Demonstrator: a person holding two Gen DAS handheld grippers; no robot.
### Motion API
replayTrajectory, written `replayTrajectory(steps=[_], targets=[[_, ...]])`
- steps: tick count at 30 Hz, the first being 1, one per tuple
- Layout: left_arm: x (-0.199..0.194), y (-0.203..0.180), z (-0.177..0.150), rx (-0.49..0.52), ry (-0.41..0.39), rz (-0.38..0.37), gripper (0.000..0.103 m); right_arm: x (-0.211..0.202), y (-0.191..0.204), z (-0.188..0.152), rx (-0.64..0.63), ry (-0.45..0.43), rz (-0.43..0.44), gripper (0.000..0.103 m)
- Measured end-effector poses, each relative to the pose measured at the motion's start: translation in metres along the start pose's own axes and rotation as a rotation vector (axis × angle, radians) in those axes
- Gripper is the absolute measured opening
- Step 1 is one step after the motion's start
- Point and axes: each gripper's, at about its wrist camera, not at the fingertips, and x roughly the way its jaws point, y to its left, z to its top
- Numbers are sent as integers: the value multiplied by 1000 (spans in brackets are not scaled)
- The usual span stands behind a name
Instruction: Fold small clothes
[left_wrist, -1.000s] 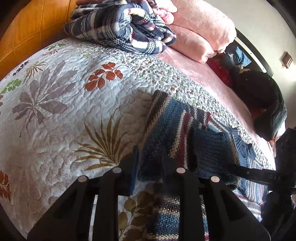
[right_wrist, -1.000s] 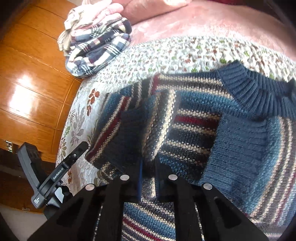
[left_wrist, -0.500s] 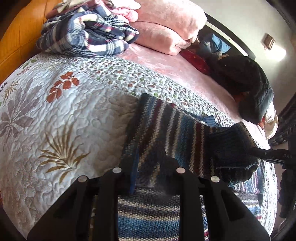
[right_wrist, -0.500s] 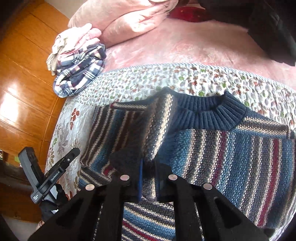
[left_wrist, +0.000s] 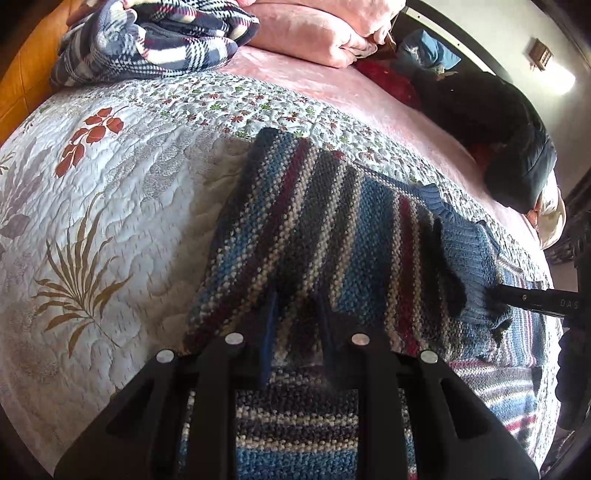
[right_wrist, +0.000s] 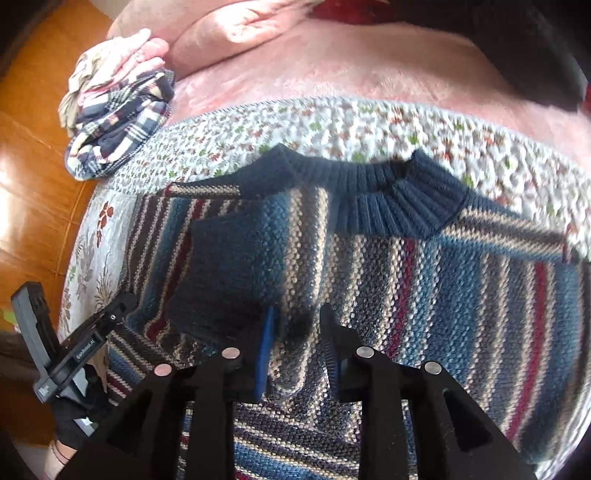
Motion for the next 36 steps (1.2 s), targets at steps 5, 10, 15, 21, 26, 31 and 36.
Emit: replayTrajectory(steps=[5,10,15,21,26,31,36], targets=[[-13,-1,-3,-4,-17,-21,29,-14,54,-2,-196,-19,-5,38],[-3,-3,-8,0,5,-16,29,22,99,-7,-336,43,-84,63],[7,1,-9,5,15,-14,29,51,98,-13,-339,60,-166,51],[7,1,-12,16,8,-13,29,22,70,-10,-208,-2,-70,14],[7,1,-13,25,5,-6,29,-29,29,-16,-41,-101,34,14],[8,0,-13,33,4,4,29,-62,-22,-23,117,-170,40,14],[9,-1,-13,43,11,9,29,-70,-81,-36,258,-151,43,14]])
